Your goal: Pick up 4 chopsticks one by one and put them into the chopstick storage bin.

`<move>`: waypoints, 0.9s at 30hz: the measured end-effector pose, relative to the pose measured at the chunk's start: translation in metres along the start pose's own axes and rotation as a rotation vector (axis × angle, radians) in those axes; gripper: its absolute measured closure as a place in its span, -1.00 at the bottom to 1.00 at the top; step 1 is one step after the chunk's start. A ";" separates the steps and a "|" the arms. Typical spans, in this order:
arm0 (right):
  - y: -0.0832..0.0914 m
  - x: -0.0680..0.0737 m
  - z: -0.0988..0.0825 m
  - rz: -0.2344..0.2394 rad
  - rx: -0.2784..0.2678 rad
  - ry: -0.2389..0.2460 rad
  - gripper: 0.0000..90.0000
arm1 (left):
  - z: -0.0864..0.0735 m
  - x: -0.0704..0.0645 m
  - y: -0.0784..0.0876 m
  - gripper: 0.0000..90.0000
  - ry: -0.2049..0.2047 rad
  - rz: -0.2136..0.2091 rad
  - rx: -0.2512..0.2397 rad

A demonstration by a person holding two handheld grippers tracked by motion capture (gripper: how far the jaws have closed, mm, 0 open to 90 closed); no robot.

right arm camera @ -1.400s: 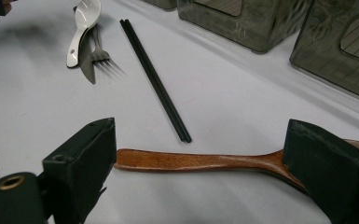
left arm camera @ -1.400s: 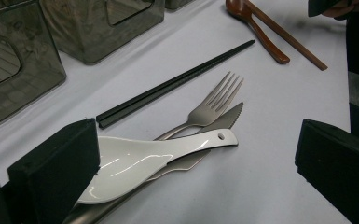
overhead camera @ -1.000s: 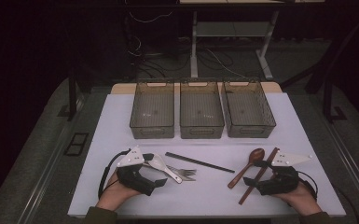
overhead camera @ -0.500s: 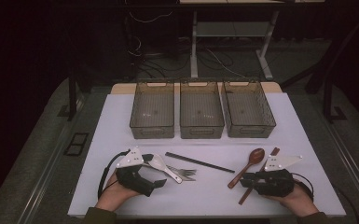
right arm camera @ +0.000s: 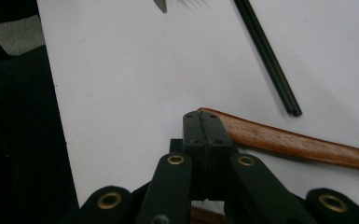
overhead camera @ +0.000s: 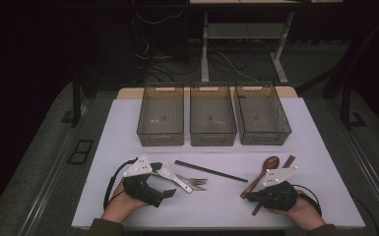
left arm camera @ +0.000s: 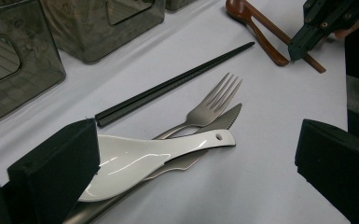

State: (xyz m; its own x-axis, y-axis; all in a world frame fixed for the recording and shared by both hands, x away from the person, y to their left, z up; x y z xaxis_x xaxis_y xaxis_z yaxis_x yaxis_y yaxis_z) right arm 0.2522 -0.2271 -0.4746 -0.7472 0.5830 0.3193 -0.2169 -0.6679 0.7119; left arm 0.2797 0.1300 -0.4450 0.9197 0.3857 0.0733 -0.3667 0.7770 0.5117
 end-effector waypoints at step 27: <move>0.007 -0.013 0.014 -0.050 -0.064 -0.007 0.82 | -0.001 0.001 0.002 -1.00 0.004 0.005 0.001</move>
State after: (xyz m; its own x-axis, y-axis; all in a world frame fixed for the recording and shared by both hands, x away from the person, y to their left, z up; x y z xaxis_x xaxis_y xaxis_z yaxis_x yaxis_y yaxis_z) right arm 0.2698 -0.2327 -0.4651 -0.7303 0.6190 0.2889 -0.2937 -0.6664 0.6853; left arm 0.2797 0.1319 -0.4446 0.9172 0.3918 0.0725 -0.3713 0.7746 0.5120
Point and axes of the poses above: each handheld gripper's, and its own axes: y roughly backward along the jaws, z roughly out of its top, x roughly to its left, the point moved 4 cm from there along -y, roughly forward along the jaws, and after that the axes turned 13 degrees about -y, right-handed, at the moved point
